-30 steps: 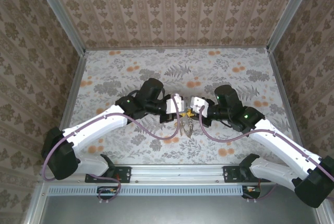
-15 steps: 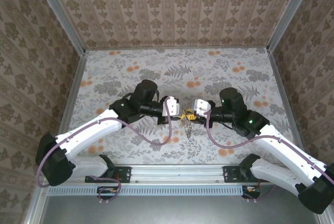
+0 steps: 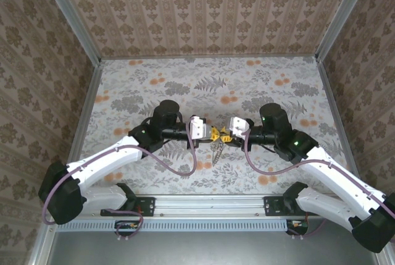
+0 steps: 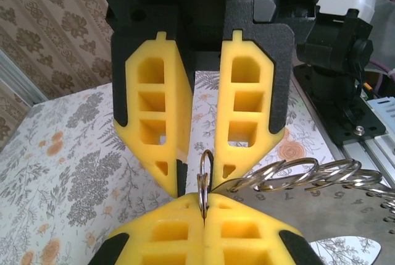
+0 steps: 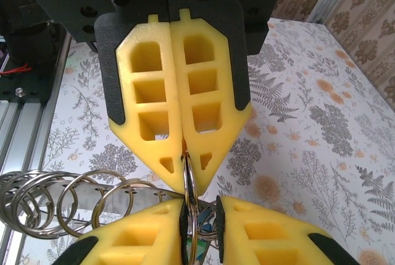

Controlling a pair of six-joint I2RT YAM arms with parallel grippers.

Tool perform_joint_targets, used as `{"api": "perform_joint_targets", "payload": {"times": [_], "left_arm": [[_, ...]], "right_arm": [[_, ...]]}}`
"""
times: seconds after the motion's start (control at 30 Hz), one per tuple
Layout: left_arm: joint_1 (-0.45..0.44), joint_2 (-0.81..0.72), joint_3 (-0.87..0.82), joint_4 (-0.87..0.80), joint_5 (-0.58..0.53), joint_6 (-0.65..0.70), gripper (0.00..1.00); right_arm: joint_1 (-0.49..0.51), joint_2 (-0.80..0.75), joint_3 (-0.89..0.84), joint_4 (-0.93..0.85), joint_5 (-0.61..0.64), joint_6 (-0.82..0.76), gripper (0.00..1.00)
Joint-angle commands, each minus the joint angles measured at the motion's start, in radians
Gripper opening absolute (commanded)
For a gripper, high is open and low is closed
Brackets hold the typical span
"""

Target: Put the keys on the keyring

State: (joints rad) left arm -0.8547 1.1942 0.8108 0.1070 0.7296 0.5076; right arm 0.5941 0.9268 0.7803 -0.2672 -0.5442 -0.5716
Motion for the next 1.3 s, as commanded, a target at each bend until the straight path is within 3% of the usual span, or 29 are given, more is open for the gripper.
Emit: {"api": "perform_joint_targets", "payload": {"times": [0.0,0.2,0.33,0.47,0.6,0.93,1.27], "left_arm": [[-0.013,-0.007,0.007,0.144,0.075,-0.039,0.0],[-0.025,0.008,0.005,0.184,0.077,-0.046,0.0],[-0.024,0.007,0.037,0.056,0.043,-0.031,0.0],[-0.021,-0.001,0.09,-0.137,-0.03,-0.004,0.2],[-0.021,-0.001,0.126,-0.267,-0.095,0.041,0.23],[-0.032,0.053,0.189,-0.311,-0.245,0.005,0.24],[-0.042,0.064,0.212,-0.335,-0.231,0.044,0.28]], "right_arm": [[-0.004,0.023,-0.01,0.039,-0.029,0.027,0.2],[-0.005,0.053,-0.007,0.051,-0.028,0.038,0.0],[-0.006,0.038,-0.006,0.048,-0.019,0.033,0.0],[-0.006,0.035,0.026,-0.024,0.03,-0.003,0.0],[-0.002,0.051,0.069,-0.099,0.081,-0.034,0.0],[0.015,0.08,0.097,-0.079,0.088,-0.027,0.0],[0.025,0.072,0.106,-0.106,0.078,-0.036,0.0]]}}
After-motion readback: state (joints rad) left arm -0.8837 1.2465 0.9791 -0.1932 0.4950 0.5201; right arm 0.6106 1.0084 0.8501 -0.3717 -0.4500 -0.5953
